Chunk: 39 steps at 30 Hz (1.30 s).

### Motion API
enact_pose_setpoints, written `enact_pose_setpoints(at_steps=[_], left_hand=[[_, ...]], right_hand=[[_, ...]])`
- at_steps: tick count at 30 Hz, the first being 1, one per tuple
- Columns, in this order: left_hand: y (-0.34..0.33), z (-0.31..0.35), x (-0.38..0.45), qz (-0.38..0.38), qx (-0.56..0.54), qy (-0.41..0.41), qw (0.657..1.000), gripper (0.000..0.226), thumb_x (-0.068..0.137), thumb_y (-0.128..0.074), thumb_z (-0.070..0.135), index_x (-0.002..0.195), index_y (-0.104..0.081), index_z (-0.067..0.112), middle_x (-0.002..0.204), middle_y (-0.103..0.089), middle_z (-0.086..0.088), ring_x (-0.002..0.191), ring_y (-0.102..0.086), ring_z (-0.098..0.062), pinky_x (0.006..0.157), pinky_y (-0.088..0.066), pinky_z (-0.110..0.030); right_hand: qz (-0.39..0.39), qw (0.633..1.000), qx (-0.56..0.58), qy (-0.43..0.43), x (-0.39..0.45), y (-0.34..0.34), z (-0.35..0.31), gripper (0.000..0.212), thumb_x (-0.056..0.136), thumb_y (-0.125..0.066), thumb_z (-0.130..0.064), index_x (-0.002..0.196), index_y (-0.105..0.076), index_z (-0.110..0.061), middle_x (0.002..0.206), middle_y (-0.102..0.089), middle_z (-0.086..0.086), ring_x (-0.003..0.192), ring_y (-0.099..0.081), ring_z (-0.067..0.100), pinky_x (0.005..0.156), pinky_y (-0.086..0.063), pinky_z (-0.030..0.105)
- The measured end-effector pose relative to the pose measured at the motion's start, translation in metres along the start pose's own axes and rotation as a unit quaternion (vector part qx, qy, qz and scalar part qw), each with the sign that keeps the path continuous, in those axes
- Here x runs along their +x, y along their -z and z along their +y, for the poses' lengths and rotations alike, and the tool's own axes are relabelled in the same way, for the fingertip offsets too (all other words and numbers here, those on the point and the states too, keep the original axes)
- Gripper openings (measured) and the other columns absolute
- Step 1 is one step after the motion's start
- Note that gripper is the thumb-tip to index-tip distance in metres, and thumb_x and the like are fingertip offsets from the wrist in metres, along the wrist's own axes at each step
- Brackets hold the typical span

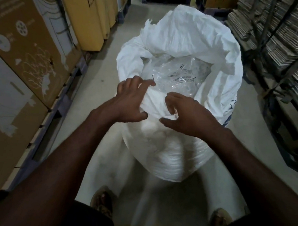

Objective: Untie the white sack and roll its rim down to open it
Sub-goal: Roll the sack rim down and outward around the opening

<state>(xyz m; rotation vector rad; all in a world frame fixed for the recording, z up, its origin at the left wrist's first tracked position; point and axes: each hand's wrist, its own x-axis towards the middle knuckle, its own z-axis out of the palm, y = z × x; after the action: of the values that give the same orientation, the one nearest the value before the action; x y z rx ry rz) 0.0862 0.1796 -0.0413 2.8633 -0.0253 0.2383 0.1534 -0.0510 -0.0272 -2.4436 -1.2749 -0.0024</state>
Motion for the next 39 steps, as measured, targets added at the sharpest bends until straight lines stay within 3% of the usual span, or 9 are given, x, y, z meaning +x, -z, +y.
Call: enact_pose_setpoints(at_steps=[5, 12, 17, 22, 26, 30, 33, 36, 39], left_hand=[[0.006, -0.005, -0.004, -0.089, 0.004, 0.01, 0.996, 0.102, 0.078, -0.073, 0.055, 0.166, -0.026, 0.034, 0.142, -0.039, -0.002, 0.135, -0.036, -0.027, 0.121, -0.027, -0.048], [-0.008, 0.007, 0.009, 0.137, 0.052, 0.01, 0.989, 0.026, 0.087, -0.071, 0.042, 0.102, -0.06, 0.024, 0.08, -0.065, -0.003, 0.078, -0.061, -0.033, 0.069, -0.05, -0.042], [-0.035, 0.002, 0.0, 0.153, 0.023, 0.086, 0.984, 0.043, 0.094, -0.067, 0.031, 0.136, -0.063, 0.039, 0.105, -0.059, 0.0, 0.094, -0.065, -0.027, 0.075, -0.056, -0.039], [-0.031, 0.011, 0.005, -0.066, 0.084, 0.032, 0.994, 0.077, 0.091, -0.072, 0.031, 0.161, -0.041, 0.039, 0.171, -0.027, 0.001, 0.149, -0.032, -0.035, 0.116, -0.036, -0.054], [-0.005, 0.028, -0.004, -0.216, -0.155, -0.029, 0.964, 0.081, 0.094, -0.08, 0.05, 0.161, -0.042, 0.028, 0.158, -0.051, 0.009, 0.145, -0.049, -0.012, 0.117, -0.039, -0.027], [0.012, 0.018, -0.006, -0.256, -0.306, 0.061, 0.915, 0.068, 0.096, -0.068, 0.068, 0.157, -0.04, 0.058, 0.153, -0.053, 0.022, 0.142, -0.045, 0.008, 0.119, -0.035, -0.019], [0.0, 0.014, 0.002, -0.196, -0.138, 0.04, 0.97, 0.058, 0.098, -0.07, 0.059, 0.152, -0.051, 0.046, 0.132, -0.063, 0.011, 0.128, -0.058, -0.011, 0.101, -0.043, -0.024], [-0.014, 0.022, 0.011, -0.138, -0.005, 0.04, 0.99, 0.056, 0.089, -0.082, 0.051, 0.138, -0.06, 0.035, 0.136, -0.058, 0.002, 0.136, -0.049, -0.026, 0.108, -0.038, -0.048], [-0.03, 0.036, 0.012, -0.126, 0.077, -0.025, 0.989, 0.046, 0.083, -0.083, 0.037, 0.12, -0.057, 0.024, 0.125, -0.062, -0.003, 0.122, -0.058, -0.031, 0.1, -0.041, -0.044]], right_hand=[[0.061, 0.994, -0.078, -0.034, -0.001, -0.006, 0.001, 0.062, 0.08, -0.08, -0.022, 0.126, -0.04, -0.03, 0.115, -0.052, 0.004, 0.079, -0.062, 0.035, 0.057, -0.039, 0.035], [0.194, 0.968, -0.151, -0.053, 0.002, -0.025, -0.012, 0.061, 0.081, -0.07, -0.009, 0.138, -0.05, -0.017, 0.1, -0.068, 0.006, 0.076, -0.066, 0.036, 0.06, -0.047, 0.04], [0.126, 0.971, -0.204, 0.01, -0.002, -0.039, -0.012, 0.052, 0.076, -0.074, -0.016, 0.126, -0.061, -0.018, 0.131, -0.056, 0.014, 0.11, -0.059, 0.037, 0.09, -0.049, 0.047], [0.125, 0.975, -0.183, -0.013, -0.001, -0.04, 0.01, 0.05, 0.086, -0.056, -0.003, 0.129, -0.054, -0.029, 0.123, -0.061, 0.012, 0.086, -0.063, 0.038, 0.068, -0.051, 0.043], [0.19, 0.963, -0.182, 0.052, -0.002, -0.049, 0.02, 0.038, 0.085, -0.047, -0.008, 0.118, -0.055, -0.025, 0.115, -0.06, 0.015, 0.089, -0.058, 0.036, 0.074, -0.041, 0.043], [0.201, 0.969, -0.137, 0.046, -0.01, -0.058, 0.014, 0.044, 0.083, -0.045, -0.003, 0.119, -0.053, -0.025, 0.117, -0.054, 0.015, 0.098, -0.053, 0.035, 0.085, -0.043, 0.045], [0.136, 0.988, -0.071, 0.01, -0.009, -0.048, 0.007, 0.07, 0.077, -0.06, 0.004, 0.138, -0.047, -0.027, 0.123, -0.045, 0.01, 0.103, -0.048, 0.028, 0.096, -0.047, 0.046], [-0.019, 0.999, -0.044, 0.009, -0.01, -0.028, 0.016, 0.103, 0.075, -0.082, -0.031, 0.161, -0.025, -0.035, 0.139, -0.04, 0.003, 0.122, -0.05, 0.025, 0.106, -0.041, 0.047], [-0.097, 0.983, -0.158, 0.001, -0.011, -0.009, 0.041, 0.136, 0.061, -0.09, -0.058, 0.166, -0.005, -0.042, 0.168, -0.025, 0.002, 0.15, -0.033, 0.029, 0.117, -0.026, 0.059]])
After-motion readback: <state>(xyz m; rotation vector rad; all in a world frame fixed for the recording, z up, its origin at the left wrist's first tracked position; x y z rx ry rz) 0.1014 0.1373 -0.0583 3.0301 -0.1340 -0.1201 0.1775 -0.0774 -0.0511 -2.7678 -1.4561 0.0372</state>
